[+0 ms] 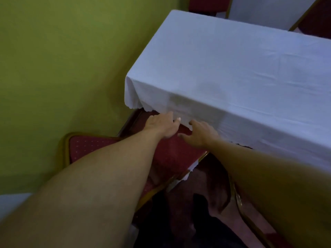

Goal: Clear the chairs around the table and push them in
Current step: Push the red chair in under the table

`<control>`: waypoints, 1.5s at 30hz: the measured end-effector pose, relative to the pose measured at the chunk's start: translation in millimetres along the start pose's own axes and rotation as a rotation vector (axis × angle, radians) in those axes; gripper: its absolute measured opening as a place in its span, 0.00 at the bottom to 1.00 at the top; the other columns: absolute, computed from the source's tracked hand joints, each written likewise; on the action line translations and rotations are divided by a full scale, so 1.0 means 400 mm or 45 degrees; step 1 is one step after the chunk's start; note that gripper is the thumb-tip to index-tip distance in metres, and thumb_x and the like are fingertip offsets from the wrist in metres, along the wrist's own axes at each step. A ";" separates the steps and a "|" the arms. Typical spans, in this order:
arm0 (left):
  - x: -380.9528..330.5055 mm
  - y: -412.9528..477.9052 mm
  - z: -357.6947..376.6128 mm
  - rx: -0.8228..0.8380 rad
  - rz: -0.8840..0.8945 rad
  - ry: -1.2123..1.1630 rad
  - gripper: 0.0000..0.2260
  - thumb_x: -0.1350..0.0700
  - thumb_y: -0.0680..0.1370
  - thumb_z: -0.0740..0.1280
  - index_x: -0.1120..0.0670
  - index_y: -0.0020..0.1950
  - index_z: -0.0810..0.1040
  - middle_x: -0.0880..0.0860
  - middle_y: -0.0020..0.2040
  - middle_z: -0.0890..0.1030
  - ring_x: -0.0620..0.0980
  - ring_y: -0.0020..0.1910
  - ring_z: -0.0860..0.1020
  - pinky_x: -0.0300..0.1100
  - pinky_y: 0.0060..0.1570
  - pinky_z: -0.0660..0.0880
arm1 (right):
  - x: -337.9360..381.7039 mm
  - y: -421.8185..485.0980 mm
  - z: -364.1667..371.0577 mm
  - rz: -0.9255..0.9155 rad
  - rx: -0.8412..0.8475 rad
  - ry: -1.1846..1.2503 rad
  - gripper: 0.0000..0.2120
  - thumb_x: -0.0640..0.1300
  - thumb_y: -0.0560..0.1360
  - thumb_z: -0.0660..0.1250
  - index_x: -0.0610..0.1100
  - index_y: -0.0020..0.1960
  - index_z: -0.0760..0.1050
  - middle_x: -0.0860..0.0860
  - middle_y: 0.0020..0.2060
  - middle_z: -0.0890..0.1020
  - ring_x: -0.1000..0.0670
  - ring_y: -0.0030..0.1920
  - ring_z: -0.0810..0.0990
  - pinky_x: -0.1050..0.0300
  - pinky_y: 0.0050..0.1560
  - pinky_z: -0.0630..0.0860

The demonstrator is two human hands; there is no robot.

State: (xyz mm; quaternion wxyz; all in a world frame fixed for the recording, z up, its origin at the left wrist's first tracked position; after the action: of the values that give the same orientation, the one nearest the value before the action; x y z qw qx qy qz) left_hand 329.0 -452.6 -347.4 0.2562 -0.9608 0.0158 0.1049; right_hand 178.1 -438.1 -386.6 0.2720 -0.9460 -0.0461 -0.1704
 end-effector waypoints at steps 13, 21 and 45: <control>0.436 0.042 0.135 0.460 -0.034 0.475 0.28 0.43 0.82 0.55 0.55 0.79 0.61 0.58 0.75 0.65 0.60 0.72 0.67 0.54 0.65 0.66 | 0.218 0.026 0.411 0.331 0.456 0.318 0.45 0.78 0.67 0.60 0.46 0.72 0.68 0.44 0.66 0.76 0.40 0.62 0.77 0.44 0.61 0.77; 0.654 0.080 0.137 0.571 -0.226 0.768 0.27 0.43 0.80 0.58 0.52 0.77 0.66 0.58 0.74 0.65 0.62 0.72 0.66 0.55 0.67 0.66 | 0.310 -0.042 0.611 0.559 0.705 0.673 0.63 0.86 0.57 0.55 0.48 0.80 0.58 0.44 0.77 0.65 0.39 0.72 0.69 0.41 0.67 0.73; 0.820 0.044 0.234 0.920 -0.464 0.711 0.45 0.23 0.68 0.45 0.42 0.82 0.47 0.52 0.82 0.52 0.59 0.80 0.55 0.60 0.74 0.58 | 0.317 -0.135 0.667 0.947 0.587 0.848 0.49 0.80 0.67 0.57 0.54 0.80 0.61 0.45 0.75 0.69 0.37 0.73 0.70 0.41 0.74 0.66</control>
State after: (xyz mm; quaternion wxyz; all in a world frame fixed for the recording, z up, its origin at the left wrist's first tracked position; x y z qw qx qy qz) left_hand 630.1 -413.7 -504.1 0.5734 -0.7889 -0.0493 -0.2156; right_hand 366.6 -251.5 -527.2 0.5139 -0.7095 0.3436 -0.3384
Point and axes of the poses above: each hand's wrist, its own y-axis towards the middle knuckle, its own z-axis out of the palm, x = y × z, the point moved 3 cm from there along y, towards the middle knuckle
